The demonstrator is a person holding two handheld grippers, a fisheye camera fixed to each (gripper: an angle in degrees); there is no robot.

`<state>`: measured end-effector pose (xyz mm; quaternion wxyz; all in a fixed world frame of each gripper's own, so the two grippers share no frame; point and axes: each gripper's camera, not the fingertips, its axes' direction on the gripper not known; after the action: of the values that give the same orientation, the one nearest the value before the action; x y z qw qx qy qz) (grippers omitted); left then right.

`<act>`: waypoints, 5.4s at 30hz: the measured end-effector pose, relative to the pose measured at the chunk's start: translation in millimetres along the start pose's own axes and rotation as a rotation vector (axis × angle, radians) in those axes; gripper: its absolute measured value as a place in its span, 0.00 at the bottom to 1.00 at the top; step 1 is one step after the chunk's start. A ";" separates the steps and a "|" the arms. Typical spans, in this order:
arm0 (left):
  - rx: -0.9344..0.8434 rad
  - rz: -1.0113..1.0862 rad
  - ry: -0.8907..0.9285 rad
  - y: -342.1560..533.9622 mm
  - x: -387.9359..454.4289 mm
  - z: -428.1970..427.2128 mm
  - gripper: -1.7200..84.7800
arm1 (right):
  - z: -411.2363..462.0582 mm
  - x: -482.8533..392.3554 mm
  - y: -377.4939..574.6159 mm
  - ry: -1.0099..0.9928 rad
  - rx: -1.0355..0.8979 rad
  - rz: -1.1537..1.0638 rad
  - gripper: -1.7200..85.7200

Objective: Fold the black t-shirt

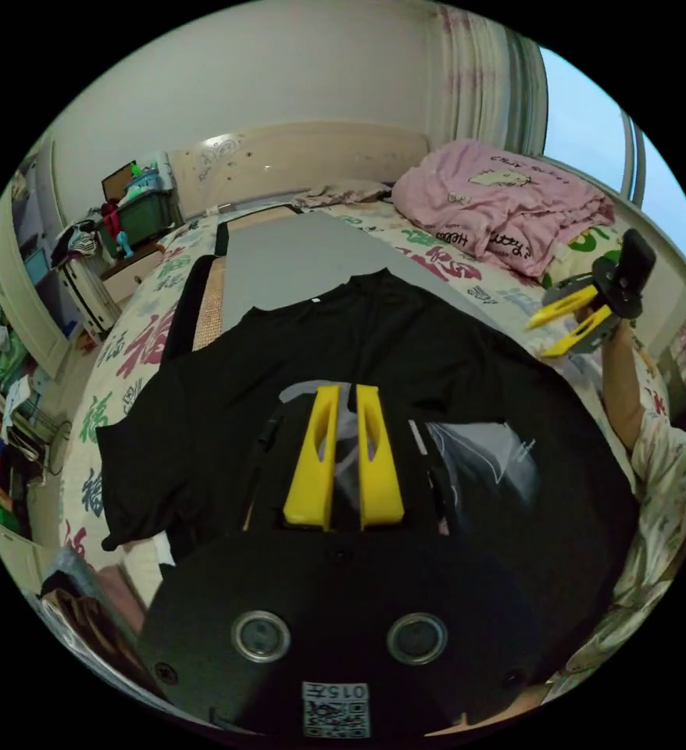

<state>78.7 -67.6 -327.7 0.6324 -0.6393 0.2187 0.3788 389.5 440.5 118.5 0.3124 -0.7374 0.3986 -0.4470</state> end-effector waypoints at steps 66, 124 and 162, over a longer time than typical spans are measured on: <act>-0.048 -0.044 0.221 -57.9 -25.7 29.8 0.12 | 118.4 76.5 -136.0 0.086 0.052 0.028 0.11; -0.175 0.043 0.099 -49.5 5.9 51.0 0.04 | 73.9 67.1 80.4 -0.205 0.077 -0.349 0.09; 0.371 -1.030 -0.334 109.2 -124.1 -11.0 0.03 | 90.1 9.1 9.2 -0.176 0.039 -0.286 0.01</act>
<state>-78.5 -114.5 -304.5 0.8630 -0.4732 -0.1614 0.0730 471.0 437.5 78.2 0.2939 -0.8166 0.2519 -0.4282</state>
